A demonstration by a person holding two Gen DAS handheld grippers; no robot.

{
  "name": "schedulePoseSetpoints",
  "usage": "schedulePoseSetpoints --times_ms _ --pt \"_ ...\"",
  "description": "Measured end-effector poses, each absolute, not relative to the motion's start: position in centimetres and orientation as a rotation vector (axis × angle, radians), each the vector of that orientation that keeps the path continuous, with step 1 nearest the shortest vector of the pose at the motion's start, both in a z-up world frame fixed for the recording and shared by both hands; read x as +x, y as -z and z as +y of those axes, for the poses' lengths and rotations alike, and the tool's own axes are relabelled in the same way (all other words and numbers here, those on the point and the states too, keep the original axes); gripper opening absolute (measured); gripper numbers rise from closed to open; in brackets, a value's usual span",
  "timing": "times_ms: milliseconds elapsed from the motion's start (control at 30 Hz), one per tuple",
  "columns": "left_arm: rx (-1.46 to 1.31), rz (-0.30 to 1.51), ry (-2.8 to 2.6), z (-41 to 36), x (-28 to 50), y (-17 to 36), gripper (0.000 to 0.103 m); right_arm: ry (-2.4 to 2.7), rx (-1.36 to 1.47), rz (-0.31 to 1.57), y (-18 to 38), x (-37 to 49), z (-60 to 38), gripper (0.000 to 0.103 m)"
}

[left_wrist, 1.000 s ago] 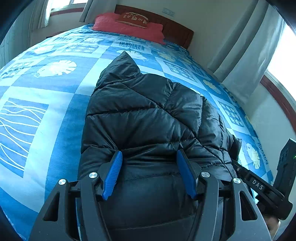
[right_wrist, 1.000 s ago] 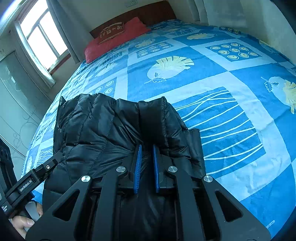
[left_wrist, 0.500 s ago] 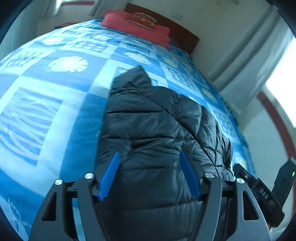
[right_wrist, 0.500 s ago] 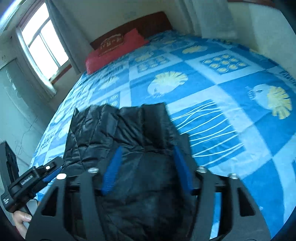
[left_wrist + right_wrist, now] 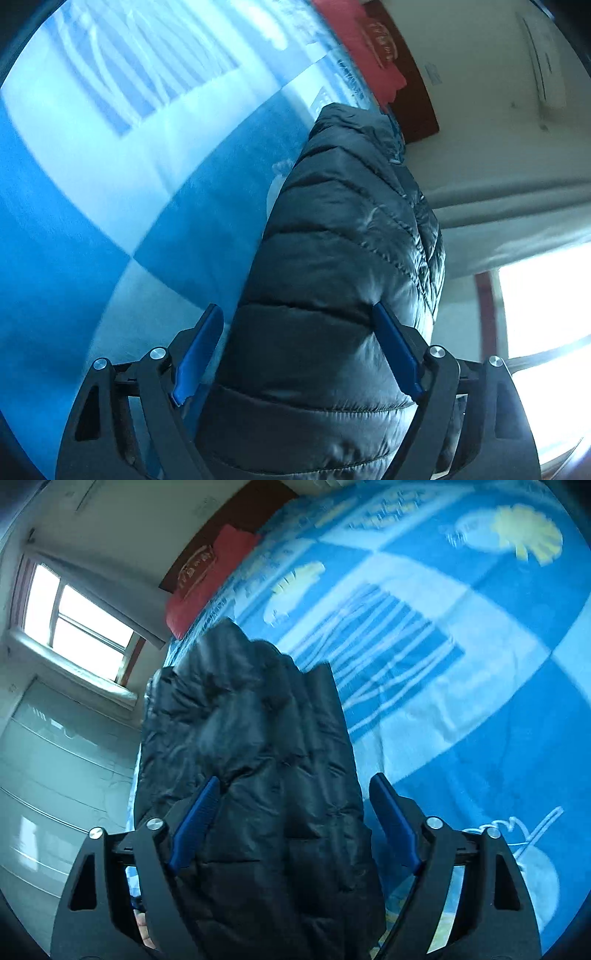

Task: Fold large clothes

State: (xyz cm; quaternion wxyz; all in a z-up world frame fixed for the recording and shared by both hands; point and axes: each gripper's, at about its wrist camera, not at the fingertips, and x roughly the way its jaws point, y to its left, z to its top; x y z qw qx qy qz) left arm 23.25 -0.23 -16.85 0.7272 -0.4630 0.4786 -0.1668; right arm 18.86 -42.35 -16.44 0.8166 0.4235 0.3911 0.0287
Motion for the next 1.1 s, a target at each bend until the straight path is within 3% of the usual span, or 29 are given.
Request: schedulePoseSetpoints --times_ms 100,267,333,433,533,1100 --pt "-1.047 1.065 0.387 -0.7 23.7 17.4 0.085 -0.113 0.958 0.815 17.8 19.2 -42.5 0.091" --pt "-0.956 1.054 0.418 -2.2 24.1 16.9 0.086 -0.169 0.9 0.817 17.8 20.1 -41.2 0.088" --pt "-0.918 1.052 0.43 -2.6 24.1 16.7 0.083 -0.202 0.928 0.811 17.9 20.3 -40.9 0.064" --pt "-0.912 1.049 0.452 -2.5 24.1 16.6 0.077 -0.215 0.931 0.79 17.4 20.1 -40.2 0.048" --pt "-0.907 1.037 0.469 -2.0 24.2 16.2 0.07 -0.223 0.914 0.763 16.5 20.0 -39.4 0.041" --pt "-0.871 0.934 0.343 9.8 23.4 13.9 0.066 -0.394 0.901 0.793 15.7 26.1 -27.0 0.038"
